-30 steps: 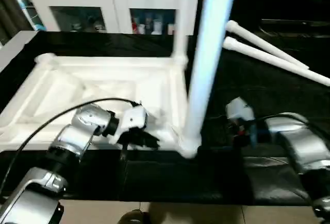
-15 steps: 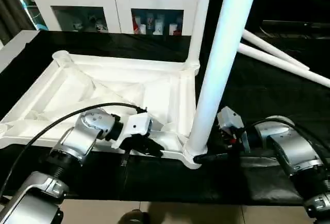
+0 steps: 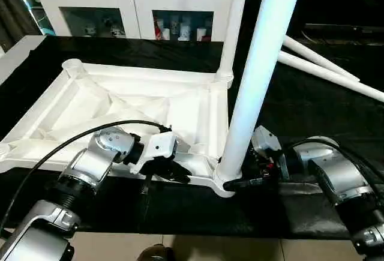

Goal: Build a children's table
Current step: Rotate leg to tighten

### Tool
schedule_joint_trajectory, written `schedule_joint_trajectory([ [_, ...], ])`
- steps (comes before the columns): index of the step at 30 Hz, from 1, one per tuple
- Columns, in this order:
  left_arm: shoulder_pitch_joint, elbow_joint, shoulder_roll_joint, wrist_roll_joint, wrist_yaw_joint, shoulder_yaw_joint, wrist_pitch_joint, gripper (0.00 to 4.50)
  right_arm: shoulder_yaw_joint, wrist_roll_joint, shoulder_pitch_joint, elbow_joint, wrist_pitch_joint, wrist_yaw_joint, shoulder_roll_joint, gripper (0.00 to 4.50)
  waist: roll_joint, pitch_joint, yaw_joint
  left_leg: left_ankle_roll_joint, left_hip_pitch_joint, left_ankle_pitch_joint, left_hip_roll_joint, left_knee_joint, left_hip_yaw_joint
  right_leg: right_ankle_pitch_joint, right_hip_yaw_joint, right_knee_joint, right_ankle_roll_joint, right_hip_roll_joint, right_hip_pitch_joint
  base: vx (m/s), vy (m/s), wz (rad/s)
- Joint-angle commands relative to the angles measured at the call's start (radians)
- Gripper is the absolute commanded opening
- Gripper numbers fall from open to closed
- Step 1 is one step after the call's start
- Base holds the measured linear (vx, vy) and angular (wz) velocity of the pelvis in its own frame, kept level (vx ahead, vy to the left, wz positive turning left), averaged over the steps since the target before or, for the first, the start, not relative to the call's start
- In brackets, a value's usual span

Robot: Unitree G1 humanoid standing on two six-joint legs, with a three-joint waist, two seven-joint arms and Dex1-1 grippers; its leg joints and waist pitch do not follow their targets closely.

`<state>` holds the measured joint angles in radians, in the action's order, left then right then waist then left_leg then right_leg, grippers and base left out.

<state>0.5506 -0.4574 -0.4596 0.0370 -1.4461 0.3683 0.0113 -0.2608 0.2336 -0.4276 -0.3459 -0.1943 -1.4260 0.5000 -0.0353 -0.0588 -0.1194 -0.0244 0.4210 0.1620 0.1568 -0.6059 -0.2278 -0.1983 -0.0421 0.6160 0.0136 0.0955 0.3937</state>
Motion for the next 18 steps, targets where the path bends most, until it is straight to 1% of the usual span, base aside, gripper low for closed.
schedule_joint_trajectory([
  [1, 0.02, 0.01, 0.017, 0.006, 0.013, 0.001, 0.003, 0.0, 0.008, 0.02, 0.004, 0.03, -0.008, -0.002, -0.006, 2.75, 0.015, 0.077, 0.007, -0.006, -0.055, 0.241, 0.086, 0.077, 0.045, -0.186, 0.034, -0.063, 0.221, 0.07, -0.019, 0.0, 0.0, 0.0],
  [2, 0.02, 0.01, 0.017, 0.006, 0.013, 0.001, 0.003, 0.0, 0.008, 0.02, 0.004, 0.03, -0.008, -0.002, -0.006, 2.75, 0.015, 0.077, 0.006, -0.004, -0.056, 0.247, 0.086, 0.077, 0.045, -0.199, 0.035, -0.064, 0.218, 0.071, -0.019, 0.0, 0.0, 0.0],
  [5, 0.02, 0.01, 0.017, 0.006, 0.013, 0.001, 0.003, 0.0, 0.008, 0.02, 0.004, 0.03, -0.008, -0.002, -0.006, 2.75, 0.015, 0.077, 0.006, -0.003, -0.055, 0.242, 0.086, 0.077, 0.046, -0.196, 0.035, -0.064, 0.217, 0.071, -0.019, 0.0, 0.0, 0.0],
  [6, 0.029, -0.005, 0.03, -0.001, 0.045, -0.006, -0.004, 0.0, 0.02, 0.029, 0.015, 0.045, -0.03, 0.03, -0.016, 2.75, 0.013, 0.076, 0.007, -0.002, -0.056, 0.243, 0.087, 0.078, 0.046, -0.193, 0.036, -0.064, 0.216, 0.069, -0.018, 0.0, 0.0, 0.0],
  [7, 0.029, -0.005, 0.03, -0.001, 0.045, -0.006, -0.004, 0.0, 0.02, 0.028, 0.015, 0.045, -0.03, 0.03, -0.016, 2.75, 0.013, 0.077, 0.005, -0.001, -0.057, 0.241, 0.087, 0.078, 0.046, -0.189, 0.035, -0.063, 0.215, 0.068, -0.017, 0.0, 0.0, 0.0],
  [8, 0.1, -0.082, 0.121, -0.024, 0.243, -0.046, -0.111, 0.0, 0.063, -0.023, -0.005, -0.013, -0.059, 0.275, -0.105, 2.74, 0.005, 0.074, 0.017, 0.016, -0.059, 0.245, 0.083, 0.081, 0.04, -0.181, 0.037, -0.063, 0.22, 0.06, -0.008, 0.0, 0.0, 0.0],
  [9, 0.165, -0.153, 0.201, -0.046, 0.419, -0.079, -0.196, 0.0, 0.098, -0.064, -0.026, -0.069, -0.058, 0.482, -0.188, 2.74, 0.008, 0.07, 0.022, 0.052, -0.065, 0.305, 0.077, 0.078, 0.041, -0.246, 0.04, -0.071, 0.229, 0.066, 0.0, 0.0, 0.0, 0.0],
  [10, 0.226, -0.218, 0.274, -0.065, 0.577, -0.107, -0.267, 0.0, 0.131, -0.103, -0.052, -0.127, -0.057, 0.68, -0.27, 2.74, 0.014, 0.072, 0.028, 0.094, -0.062, 0.353, 0.073, 0.075, 0.058, -0.359, 0.036, -0.075, 0.206, 0.081, -0.009, -0.061, 0.002, -0.03],
  [11, 0.246, -0.242, 0.299, -0.07, 0.629, -0.115, -0.28, 0.0, 0.143, -0.116, -0.064, -0.148, -0.062, 0.758, -0.304, 2.74, 0.013, 0.069, 0.033, 0.11, -0.058, 0.358, 0.074, 0.076, 0.061, -0.394, 0.037, -0.074, 0.195, 0.083, -0.006, -0.064, 0.021, -0.14],
  [12, 0.248, -0.244, 0.301, -0.07, 0.633, -0.115, -0.281, 0.0, 0.144, -0.116, -0.066, -0.15, -0.063, 0.767, -0.307, 2.73, 0.019, 0.072, 0.039, 0.112, -0.056, 0.365, 0.074, 0.081, 0.069, -0.421, 0.031, -0.083, 0.162, 0.086, -0.015, -0.064, 0.021, -0.14],
  [13, 0.254, -0.251, 0.309, -0.072, 0.65, -0.118, -0.284, 0.0, 0.15, -0.118, -0.071, -0.16, -0.068, 0.795, -0.32, 2.73, 0.018, 0.074, 0.039, 0.102, -0.053, 0.353, 0.075, 0.083, 0.07, -0.397, 0.029, -0.084, 0.156, 0.086, -0.021, 0.0, 0.0, 0.0],
  [14, 0.269, -0.266, 0.331, -0.075, 0.689, -0.122, -0.289, 0.0, 0.168, -0.12, -0.086, -0.186, -0.075, 0.877, -0.355, 2.73, 0.013, 0.076, 0.043, 0.079, -0.049, 0.324, 0.075, 0.087, 0.064, -0.314, 0.029, -0.082, 0.155, 0.077, -0.021, 0.0, 0.0, 0.0],
  [15, 0.269, -0.266, 0.331, -0.075, 0.69, -0.122, -0.289, 0.0, 0.168, -0.12, -0.087, -0.187, -0.075, 0.878, -0.356, 2.73, 0.012, 0.08, 0.044, 0.07, -0.048, 0.301, 0.074, 0.086, 0.063, -0.26, 0.028, -0.078, 0.163, 0.075, -0.023, 0.0, 0.0, 0.0],
  [16, 0.279, -0.268, 0.358, -0.069, 0.717, -0.127, -0.296, 0.0, 0.178, -0.124, -0.097, -0.203, -0.067, 0.948, -0.392, 2.73, 0.014, 0.084, 0.05, 0.042, -0.041, 0.256, 0.071, 0.084, 0.06, -0.168, 0.026, -0.071, 0.178, 0.07, -0.029, 0.0, 0.0, 0.0],
  [17, 0.28, -0.264, 0.365, -0.068, 0.719, -0.127, -0.294, 0.0, 0.178, -0.123, -0.097, -0.201, -0.059, 0.953, -0.402, 2.73, 0.015, 0.082, 0.054, 0.015, -0.043, 0.246, 0.068, 0.08, 0.054, -0.154, 0.026, -0.075, 0.189, 0.069, -0.022, 0.0, 0.0, 0.0],
  [18, 0.282, -0.264, 0.377, -0.066, 0.72, -0.134, -0.301, 0.0, 0.183, -0.122, -0.092, -0.187, -0.065, 0.955, -0.42, 2.73, 0.018, 0.083, 0.054, -0.005, -0.042, 0.237, 0.065, 0.074, 0.052, -0.157, 0.027, -0.079, 0.195, 0.075, -0.027, 0.0, 0.0, 0.0],
])
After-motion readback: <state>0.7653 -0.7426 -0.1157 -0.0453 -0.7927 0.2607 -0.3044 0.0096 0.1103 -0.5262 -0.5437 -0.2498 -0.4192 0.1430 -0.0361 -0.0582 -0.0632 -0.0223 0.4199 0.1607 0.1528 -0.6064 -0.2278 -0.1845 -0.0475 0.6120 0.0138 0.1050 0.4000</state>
